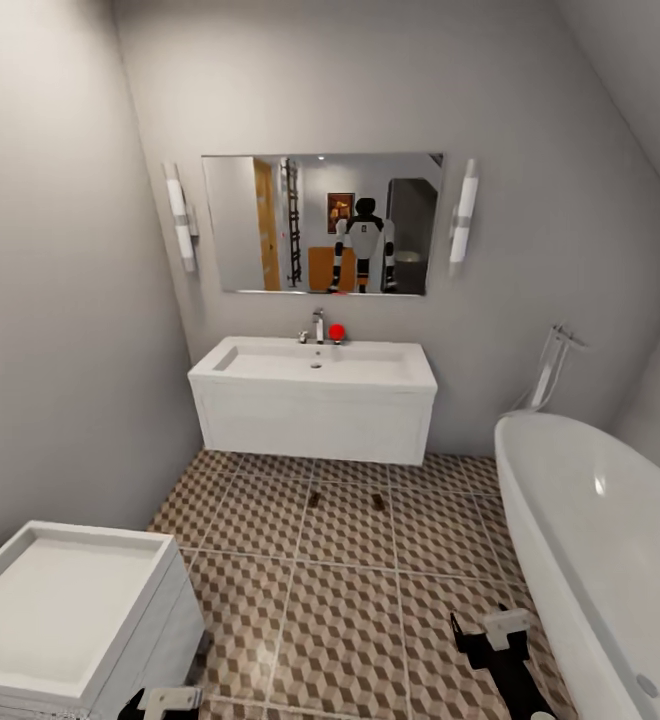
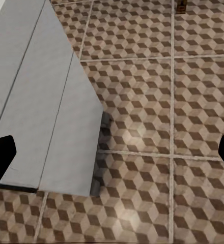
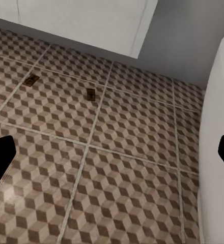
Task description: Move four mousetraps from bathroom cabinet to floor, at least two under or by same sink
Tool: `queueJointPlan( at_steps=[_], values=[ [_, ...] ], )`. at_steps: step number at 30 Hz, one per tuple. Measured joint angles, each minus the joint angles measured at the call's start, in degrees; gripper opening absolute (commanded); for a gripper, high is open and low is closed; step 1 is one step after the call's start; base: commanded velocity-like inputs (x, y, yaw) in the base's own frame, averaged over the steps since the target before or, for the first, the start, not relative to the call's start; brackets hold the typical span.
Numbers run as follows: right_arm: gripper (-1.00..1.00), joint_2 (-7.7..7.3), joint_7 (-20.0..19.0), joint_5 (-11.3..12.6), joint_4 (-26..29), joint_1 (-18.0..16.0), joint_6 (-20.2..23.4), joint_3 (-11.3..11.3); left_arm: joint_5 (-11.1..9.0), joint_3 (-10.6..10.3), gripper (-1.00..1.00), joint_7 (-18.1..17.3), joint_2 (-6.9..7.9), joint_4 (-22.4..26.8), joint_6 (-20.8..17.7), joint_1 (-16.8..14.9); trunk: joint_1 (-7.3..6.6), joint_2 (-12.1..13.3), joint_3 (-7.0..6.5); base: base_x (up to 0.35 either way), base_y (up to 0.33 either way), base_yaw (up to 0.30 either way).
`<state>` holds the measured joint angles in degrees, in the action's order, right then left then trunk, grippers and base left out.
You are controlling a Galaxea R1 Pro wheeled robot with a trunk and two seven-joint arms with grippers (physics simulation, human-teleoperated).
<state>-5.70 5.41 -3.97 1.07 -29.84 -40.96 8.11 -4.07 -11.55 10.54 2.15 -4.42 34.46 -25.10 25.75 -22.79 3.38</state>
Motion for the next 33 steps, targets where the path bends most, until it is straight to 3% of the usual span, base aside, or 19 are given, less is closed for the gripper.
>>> queueJointPlan(
  at_steps=[33],
  values=[
    [1.00,0.09,0.1,0.0,0.0,0.0,0.3,0.0,0.0,0.0,1.00,0.0,-0.26,0.0,-0.1,0.0,0.00,0.0,0.00,0.000,0.000,0.279]
  ],
)
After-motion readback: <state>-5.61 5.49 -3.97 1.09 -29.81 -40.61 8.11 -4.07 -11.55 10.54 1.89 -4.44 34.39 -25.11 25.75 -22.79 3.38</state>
